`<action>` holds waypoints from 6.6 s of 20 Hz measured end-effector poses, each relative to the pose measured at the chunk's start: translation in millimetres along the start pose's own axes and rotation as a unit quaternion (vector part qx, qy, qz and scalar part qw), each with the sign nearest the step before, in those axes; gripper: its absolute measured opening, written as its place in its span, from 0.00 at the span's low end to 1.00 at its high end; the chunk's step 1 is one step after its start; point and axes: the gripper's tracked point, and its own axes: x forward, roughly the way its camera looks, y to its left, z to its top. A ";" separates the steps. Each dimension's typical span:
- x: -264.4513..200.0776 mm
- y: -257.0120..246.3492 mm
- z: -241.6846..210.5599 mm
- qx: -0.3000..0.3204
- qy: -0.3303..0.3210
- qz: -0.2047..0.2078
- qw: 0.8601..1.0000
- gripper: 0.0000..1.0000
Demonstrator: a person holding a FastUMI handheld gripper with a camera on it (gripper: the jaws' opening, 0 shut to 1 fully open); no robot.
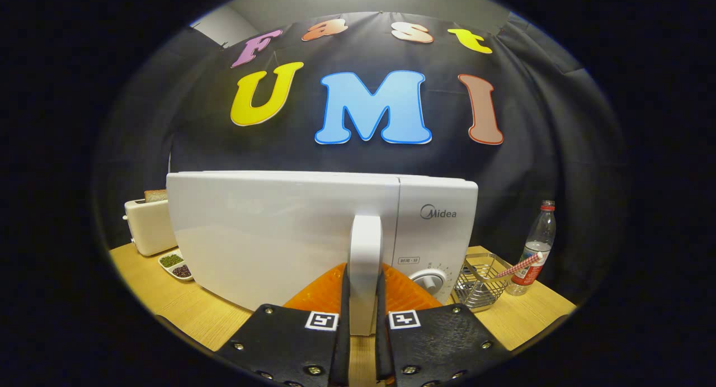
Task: Open the microwave, put the food inside, and close the microwave door.
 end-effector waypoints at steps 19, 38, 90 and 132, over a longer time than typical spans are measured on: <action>-54.1 14.5 -5.3 -0.029 -0.007 0.008 1.000 0.12; -261.4 228.5 -35.0 -0.041 0.017 0.231 0.972 0.21; -319.6 63.1 -155.4 -0.039 0.149 0.306 0.939 0.63; 57.3 163.4 -21.7 0.298 0.103 0.089 0.945 0.62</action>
